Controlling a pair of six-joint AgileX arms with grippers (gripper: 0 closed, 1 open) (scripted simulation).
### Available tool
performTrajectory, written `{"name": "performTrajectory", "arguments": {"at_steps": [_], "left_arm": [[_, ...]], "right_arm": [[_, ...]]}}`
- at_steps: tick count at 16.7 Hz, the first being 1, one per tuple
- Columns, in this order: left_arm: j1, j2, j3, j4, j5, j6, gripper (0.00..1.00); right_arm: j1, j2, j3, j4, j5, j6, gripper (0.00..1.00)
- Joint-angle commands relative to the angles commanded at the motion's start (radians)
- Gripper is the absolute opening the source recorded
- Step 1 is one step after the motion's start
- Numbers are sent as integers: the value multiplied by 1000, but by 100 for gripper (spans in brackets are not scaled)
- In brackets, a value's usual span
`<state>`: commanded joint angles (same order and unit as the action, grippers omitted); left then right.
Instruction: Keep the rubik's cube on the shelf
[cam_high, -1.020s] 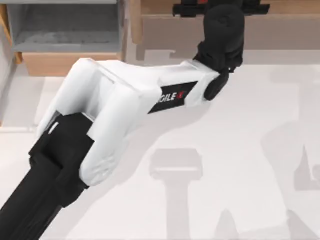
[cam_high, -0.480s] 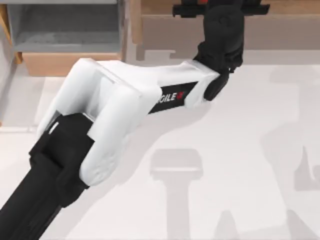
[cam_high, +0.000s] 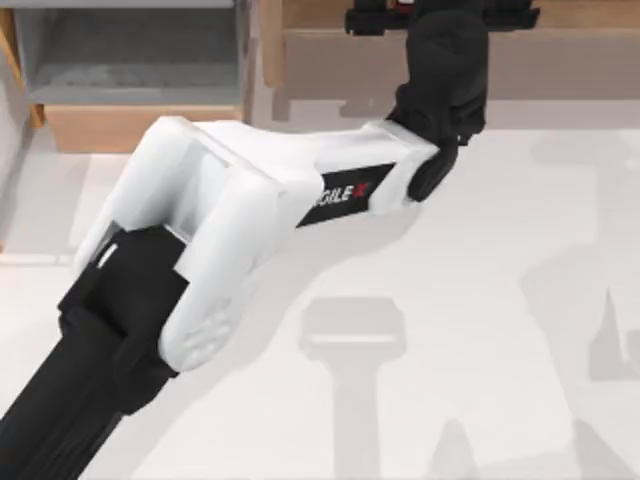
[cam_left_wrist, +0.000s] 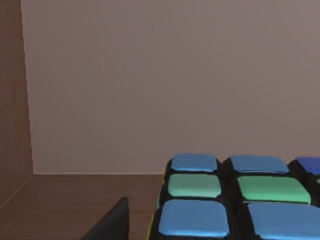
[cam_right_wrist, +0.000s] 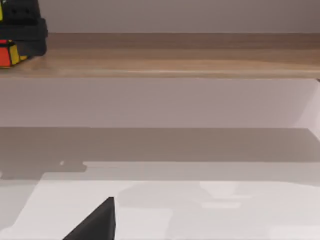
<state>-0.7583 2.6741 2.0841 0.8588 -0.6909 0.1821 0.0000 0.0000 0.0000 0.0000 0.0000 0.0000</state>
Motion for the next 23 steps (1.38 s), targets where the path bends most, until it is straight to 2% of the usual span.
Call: {"name": "performTrajectory", "arguments": {"at_steps": [7,11,14,17,20,23], "left_arm": [[-1,0,0,0,0,0,100],[-51,-96,-34,36,65,96,100],[-41,-257,-101,93,188,275,100],[62,-440,-190,157,351,514,100],[253,-611,-303,228,528,779,100],[503,-749,-452,304,702,1027,100]], "right_arm": [[0,0,0,0,0,0,100],[0,0,0,0,0,0,100],[0,0,0,0,0,0,100],[0,0,0,0,0,0,100],[0,0,0,0,0,0,100],[0,0,0,0,0,0,100]]}}
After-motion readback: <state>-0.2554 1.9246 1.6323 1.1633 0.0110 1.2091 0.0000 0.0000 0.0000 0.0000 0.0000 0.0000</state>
